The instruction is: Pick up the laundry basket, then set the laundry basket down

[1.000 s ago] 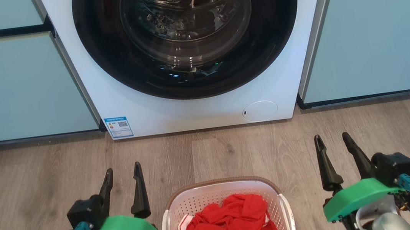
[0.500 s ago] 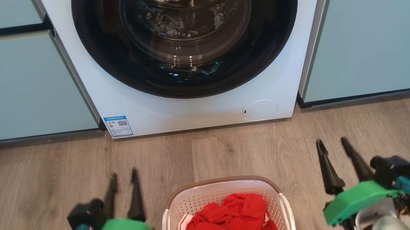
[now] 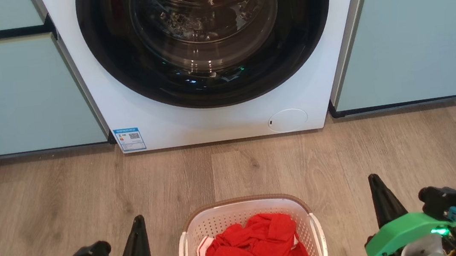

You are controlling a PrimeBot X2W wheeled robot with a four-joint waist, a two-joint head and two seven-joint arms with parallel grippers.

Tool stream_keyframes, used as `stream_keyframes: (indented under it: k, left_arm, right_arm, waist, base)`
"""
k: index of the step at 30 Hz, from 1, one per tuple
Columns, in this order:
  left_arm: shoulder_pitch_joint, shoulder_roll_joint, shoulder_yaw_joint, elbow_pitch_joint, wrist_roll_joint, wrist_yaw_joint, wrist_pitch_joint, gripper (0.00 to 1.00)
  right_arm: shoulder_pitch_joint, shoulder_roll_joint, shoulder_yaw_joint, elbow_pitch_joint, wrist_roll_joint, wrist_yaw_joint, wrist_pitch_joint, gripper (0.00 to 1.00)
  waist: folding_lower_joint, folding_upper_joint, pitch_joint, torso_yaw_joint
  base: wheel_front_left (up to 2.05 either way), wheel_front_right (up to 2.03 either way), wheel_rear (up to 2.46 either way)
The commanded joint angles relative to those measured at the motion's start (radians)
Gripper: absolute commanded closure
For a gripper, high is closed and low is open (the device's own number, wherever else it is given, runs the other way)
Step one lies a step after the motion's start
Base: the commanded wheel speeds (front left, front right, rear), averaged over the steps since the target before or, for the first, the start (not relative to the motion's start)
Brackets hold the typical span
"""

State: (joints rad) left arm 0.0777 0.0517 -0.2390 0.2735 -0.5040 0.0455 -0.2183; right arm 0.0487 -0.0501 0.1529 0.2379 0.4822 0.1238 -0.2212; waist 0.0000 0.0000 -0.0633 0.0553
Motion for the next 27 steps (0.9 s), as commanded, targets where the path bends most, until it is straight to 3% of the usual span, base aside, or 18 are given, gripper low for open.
stream_keyframes:
  k: [1,27]
  left_arm:
    - [-0.060,0.004,0.021,-0.032,-0.019,-0.005,0.006,1.00]
    - [-0.089,0.009,0.087,-0.031,-0.271,-0.044,0.072,1.00]
  right_arm:
    - [-0.044,-0.007,-0.011,-0.031,0.022,0.001,0.004,1.00]
    - [-0.069,-0.016,-0.054,-0.023,0.283,0.002,0.067,1.00]
  waist:
    - [0.0000,0.0000,0.001,0.000]
    - [0.0000,0.0000,0.015,-0.013]
  base:
    - [0.00,0.00,0.00]
    - [0.00,0.00,0.00]
